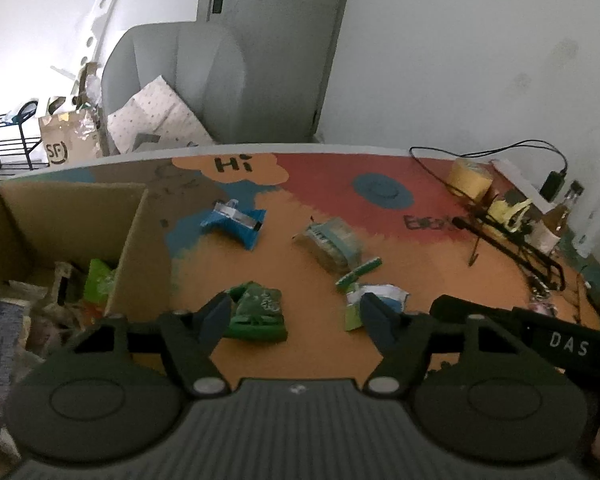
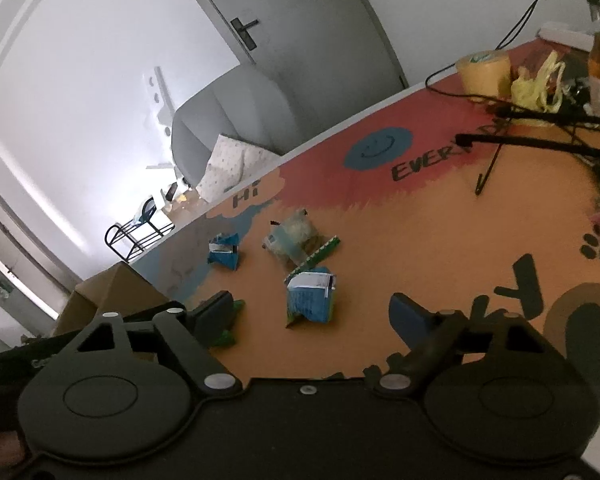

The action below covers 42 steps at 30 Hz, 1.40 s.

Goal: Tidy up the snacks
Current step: 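Grasp a green packet with the left tool while the right tool grasps a blue packet, then carry the green packet over the box with the left tool while the right tool carries the blue packet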

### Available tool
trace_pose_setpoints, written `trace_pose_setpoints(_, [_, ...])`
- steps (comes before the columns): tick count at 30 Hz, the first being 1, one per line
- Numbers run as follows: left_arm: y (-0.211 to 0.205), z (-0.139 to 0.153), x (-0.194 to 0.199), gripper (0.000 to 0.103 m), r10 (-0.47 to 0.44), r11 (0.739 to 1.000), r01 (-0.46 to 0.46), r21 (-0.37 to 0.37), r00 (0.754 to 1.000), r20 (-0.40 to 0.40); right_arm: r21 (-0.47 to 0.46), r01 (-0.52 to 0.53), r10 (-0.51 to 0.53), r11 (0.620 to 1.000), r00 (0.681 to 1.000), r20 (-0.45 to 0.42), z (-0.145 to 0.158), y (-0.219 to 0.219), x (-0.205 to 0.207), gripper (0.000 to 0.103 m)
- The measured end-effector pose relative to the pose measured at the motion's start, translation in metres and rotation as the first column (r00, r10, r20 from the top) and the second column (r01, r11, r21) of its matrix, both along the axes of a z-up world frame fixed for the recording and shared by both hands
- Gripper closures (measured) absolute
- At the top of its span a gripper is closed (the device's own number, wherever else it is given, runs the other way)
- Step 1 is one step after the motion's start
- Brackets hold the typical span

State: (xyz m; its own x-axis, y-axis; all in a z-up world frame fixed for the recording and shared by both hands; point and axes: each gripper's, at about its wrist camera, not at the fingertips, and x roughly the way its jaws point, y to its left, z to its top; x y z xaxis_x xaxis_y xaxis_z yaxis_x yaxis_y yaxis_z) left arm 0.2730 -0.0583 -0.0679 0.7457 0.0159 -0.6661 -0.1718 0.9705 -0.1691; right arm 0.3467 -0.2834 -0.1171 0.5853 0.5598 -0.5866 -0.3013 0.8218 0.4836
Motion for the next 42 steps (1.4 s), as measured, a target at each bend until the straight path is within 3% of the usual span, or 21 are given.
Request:
trace_pose_setpoints(18, [0.003, -0.034, 0.037, 0.039, 0.062, 0.996, -0.057, 0.065, 0.995, -0.073, 0.012, -0.046, 0.047, 0.999, 0.997, -0.059, -0.020, 0.016, 0.033, 0.035])
trace_pose_setpoints(21, [0.006, -0.039, 0.038, 0.046, 0.076, 0.995, -0.071, 0.066, 0.994, -0.074, 0.010, -0.055, 0.055, 0.998, 0.995, -0.077, -0.024, 0.021, 0.036, 0.042])
trace_pose_setpoints(27, [0.011, -0.049, 0.041, 0.061, 0.080, 0.996, -0.077, 0.035, 0.991, -0.104, -0.008, -0.056, 0.056, 0.998, 0.995, -0.081, -0.025, 0.029, 0.037, 0.044])
trace_pose_setpoints(28, [0.011, -0.051, 0.041, 0.064, 0.076, 0.997, -0.073, 0.028, 0.991, -0.108, -0.014, -0.058, 0.057, 0.998, 0.995, -0.079, -0.025, 0.031, 0.037, 0.046])
trace_pose_setpoints(31, [0.009, -0.052, 0.039, 0.066, 0.069, 0.997, -0.067, 0.026, 0.992, -0.103, -0.034, -0.058, 0.054, 0.998, 0.993, -0.103, -0.031, 0.035, 0.039, 0.071])
trace_pose_setpoints(32, [0.009, -0.053, 0.038, 0.066, 0.065, 0.998, -0.064, 0.019, 0.993, -0.102, -0.026, -0.057, 0.054, 0.998, 0.992, -0.111, -0.034, 0.034, 0.039, 0.073])
trace_pose_setpoints(42, [-0.007, -0.051, 0.020, 0.067, -0.005, 1.000, 0.004, -0.003, 0.994, -0.114, -0.037, -0.019, 0.015, 0.999, 0.995, -0.096, -0.032, 0.016, 0.016, 0.078])
